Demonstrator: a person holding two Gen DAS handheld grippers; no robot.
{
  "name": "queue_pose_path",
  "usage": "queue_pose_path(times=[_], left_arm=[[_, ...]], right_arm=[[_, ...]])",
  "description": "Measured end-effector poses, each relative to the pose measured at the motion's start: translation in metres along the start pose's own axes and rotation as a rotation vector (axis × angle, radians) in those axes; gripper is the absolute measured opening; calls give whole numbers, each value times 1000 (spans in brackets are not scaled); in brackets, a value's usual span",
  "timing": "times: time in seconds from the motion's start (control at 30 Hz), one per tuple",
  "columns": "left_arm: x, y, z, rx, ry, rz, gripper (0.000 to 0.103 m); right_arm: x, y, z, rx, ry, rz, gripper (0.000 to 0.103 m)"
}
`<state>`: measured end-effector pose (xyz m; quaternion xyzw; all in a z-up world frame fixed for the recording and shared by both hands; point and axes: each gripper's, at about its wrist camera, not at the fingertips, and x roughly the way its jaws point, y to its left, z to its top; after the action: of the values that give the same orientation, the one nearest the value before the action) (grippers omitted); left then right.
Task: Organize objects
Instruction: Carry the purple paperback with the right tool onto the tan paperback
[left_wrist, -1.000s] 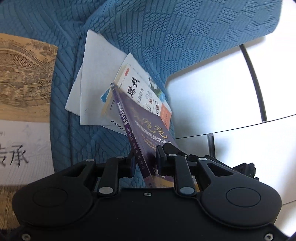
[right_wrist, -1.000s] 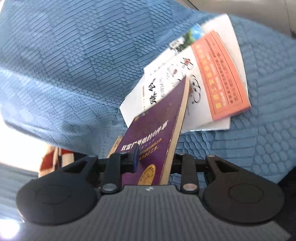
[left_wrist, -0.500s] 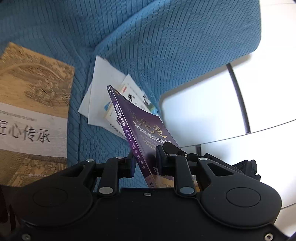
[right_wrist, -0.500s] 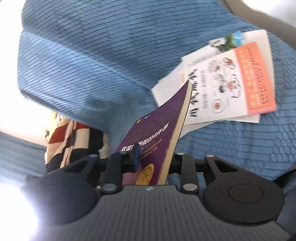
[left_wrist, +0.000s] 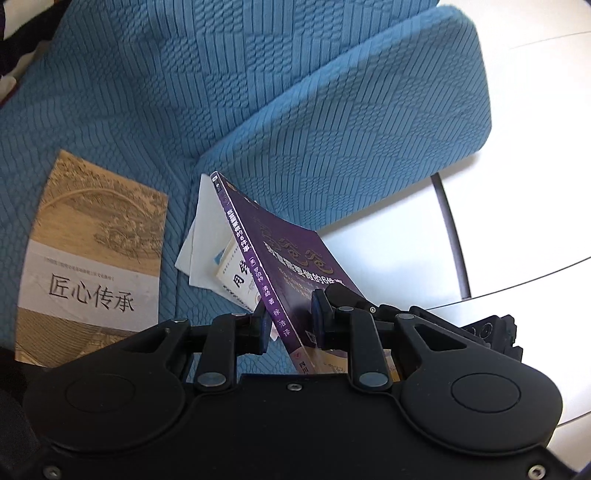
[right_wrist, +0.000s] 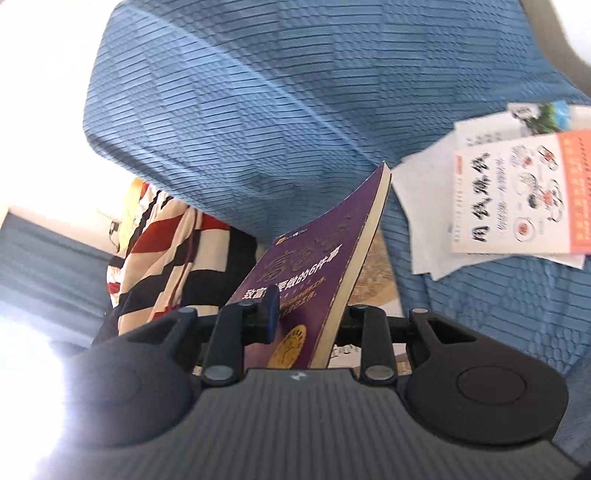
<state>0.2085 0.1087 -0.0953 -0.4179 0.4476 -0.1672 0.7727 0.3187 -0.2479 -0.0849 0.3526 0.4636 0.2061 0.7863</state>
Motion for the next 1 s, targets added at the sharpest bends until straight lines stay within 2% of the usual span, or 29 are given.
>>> queue_pose_path(times=[0.2,0.43,0.8,1.0], left_arm=[[-31,-1,16,52,-2,18,22],[-49,18,28,56,-27,42,22],[-32,87,37,-18,-3,74,23],[-15,133,38,-76,17,71,24]], right_arm=[[10,24,-8,-12,2,29,30],[40,41,-10,-27,46,38,30],[104,22,-18,-45,146,28,31],[143,10,-20,-118,205,4,31]])
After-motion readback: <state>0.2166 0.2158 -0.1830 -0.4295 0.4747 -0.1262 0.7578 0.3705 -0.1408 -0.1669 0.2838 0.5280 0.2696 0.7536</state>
